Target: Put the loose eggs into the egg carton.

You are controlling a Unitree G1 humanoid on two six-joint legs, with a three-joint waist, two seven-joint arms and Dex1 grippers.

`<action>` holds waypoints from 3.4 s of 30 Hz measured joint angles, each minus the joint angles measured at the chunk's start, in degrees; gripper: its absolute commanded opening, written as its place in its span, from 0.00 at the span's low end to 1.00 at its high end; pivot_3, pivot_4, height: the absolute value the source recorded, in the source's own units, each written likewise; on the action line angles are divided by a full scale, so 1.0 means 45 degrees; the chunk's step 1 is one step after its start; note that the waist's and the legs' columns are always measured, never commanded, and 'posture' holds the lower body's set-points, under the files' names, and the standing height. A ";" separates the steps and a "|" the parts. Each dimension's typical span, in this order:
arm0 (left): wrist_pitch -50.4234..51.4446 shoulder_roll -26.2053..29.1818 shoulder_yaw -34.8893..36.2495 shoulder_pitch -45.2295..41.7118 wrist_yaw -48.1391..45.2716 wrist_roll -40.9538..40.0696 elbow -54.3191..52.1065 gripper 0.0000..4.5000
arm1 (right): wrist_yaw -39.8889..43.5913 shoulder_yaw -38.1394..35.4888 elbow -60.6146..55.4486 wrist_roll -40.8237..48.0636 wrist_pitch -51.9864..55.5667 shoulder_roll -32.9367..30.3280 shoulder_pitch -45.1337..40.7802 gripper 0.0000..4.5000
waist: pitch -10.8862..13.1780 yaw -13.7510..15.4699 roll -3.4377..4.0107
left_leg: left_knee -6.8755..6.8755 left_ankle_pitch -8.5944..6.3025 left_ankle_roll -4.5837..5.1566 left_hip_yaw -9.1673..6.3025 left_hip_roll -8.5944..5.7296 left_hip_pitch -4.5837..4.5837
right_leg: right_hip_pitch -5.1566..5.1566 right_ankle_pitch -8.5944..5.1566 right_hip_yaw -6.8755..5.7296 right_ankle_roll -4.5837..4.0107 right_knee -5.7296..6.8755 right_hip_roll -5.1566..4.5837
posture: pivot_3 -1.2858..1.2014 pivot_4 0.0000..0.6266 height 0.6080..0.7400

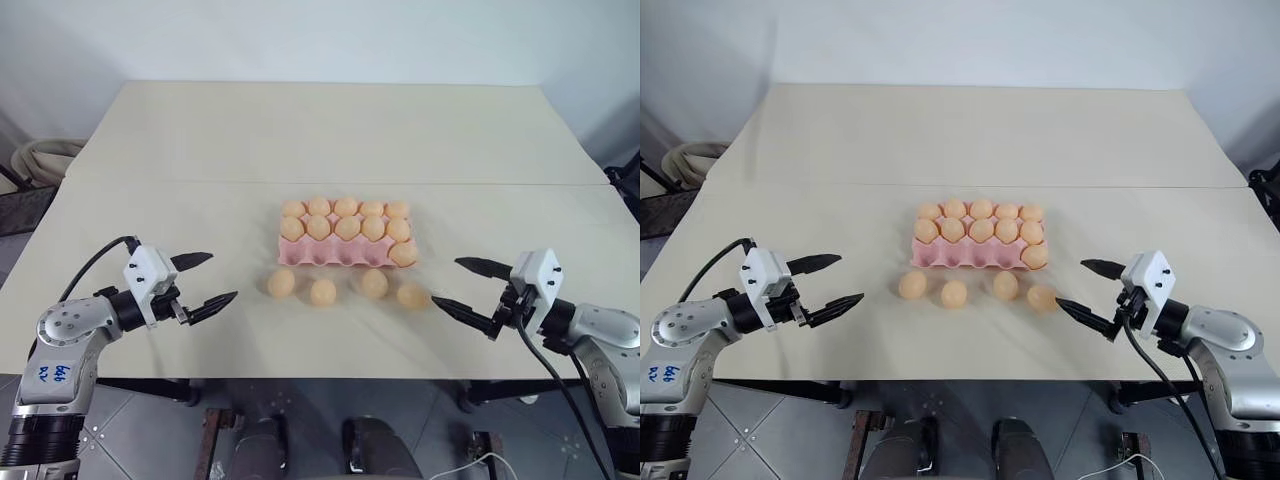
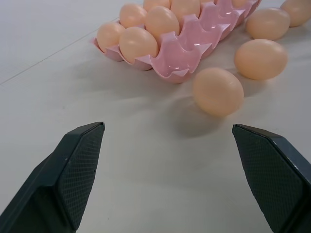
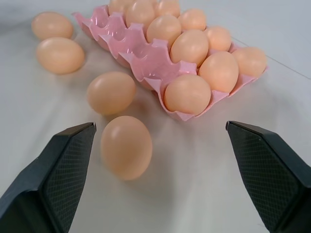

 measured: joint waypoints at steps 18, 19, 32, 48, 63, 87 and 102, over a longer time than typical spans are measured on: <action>0.0297 -0.0727 -0.2353 -0.1738 -0.0899 -0.0013 -0.0589 1.00 | -0.0737 -0.2323 -0.0642 0.0212 0.0059 0.0072 0.3403 1.00 | 0.0000 -0.0090 0.0000 | 0.0022 0.0007 0.0004 0.0011 -0.0003 0.0021 | 0.0024 0.0006 0.0014 0.0012 0.0018 0.0018 | 0.52 0.24 1.00; 0.0297 -0.0730 -0.2448 -0.1865 -0.0981 -0.0015 -0.0562 1.00 | -0.0746 -0.2298 -0.0668 0.0216 0.0067 0.0073 0.3348 1.00 | 0.0000 -0.0135 0.0000 | 0.0025 0.0012 0.0001 0.0011 -0.0003 0.0025 | 0.0023 0.0006 0.0015 0.0012 0.0027 0.0019 | 0.52 0.24 1.00; 0.1050 -0.0692 -0.2325 -0.1734 -0.1385 -0.0546 -0.0710 1.00 | -0.2341 0.1588 -0.1027 0.0065 0.4254 0.0138 -0.1475 1.00 | 0.0000 -0.0111 0.0000 | 0.0039 0.0027 -0.0008 0.0000 -0.0002 0.0004 | -0.0006 0.0006 0.0008 0.0009 0.0046 0.0010 | 0.52 0.24 1.00; 0.0586 -0.0705 -0.1875 -0.0783 -0.0926 -0.0543 -0.1441 1.00 | -0.1490 0.2909 0.0664 -0.1170 0.2407 0.0374 -0.1583 0.34 | 0.0000 0.0001 0.0000 | 0.0033 0.0013 0.0009 0.0000 -0.0008 -0.0006 | 0.0000 0.0007 0.0004 0.0010 0.0020 0.0003 | 0.52 0.24 1.00; 0.0496 -0.0738 -0.0410 0.0742 0.0342 -0.0531 -0.1540 1.00 | -0.2627 0.3974 0.0957 -0.1398 0.4230 0.1884 -0.6019 0.34 | 0.0000 -0.0246 0.0000 | 0.0023 0.0018 -0.0008 -0.0004 0.0005 -0.0008 | -0.0019 0.0012 0.0000 -0.0009 0.0022 -0.0002 | 0.52 0.24 1.00; 0.1193 -0.1011 -0.1752 -0.1381 -0.0146 -0.0719 -0.1639 1.00 | -0.0061 0.0255 -0.1025 -0.0259 0.1423 0.0599 -0.0155 0.99 | 0.0000 -0.0017 0.0001 | 0.0003 -0.0011 0.0012 0.0004 0.0004 -0.0027 | 0.0009 0.0024 -0.0015 0.0019 -0.0055 0.0018 | 0.52 0.24 1.00; 0.0541 -0.1021 -0.2103 -0.2228 -0.0988 -0.0525 -0.0380 1.00 | 0.0007 -0.0645 -0.1037 -0.0051 -0.0498 0.0695 0.1358 0.99 | 0.0000 -0.0027 0.0000 | 0.0041 0.0021 0.0003 0.0018 0.0008 0.0015 | 0.0020 0.0027 0.0012 0.0023 0.0015 0.0018 | 0.52 0.24 1.00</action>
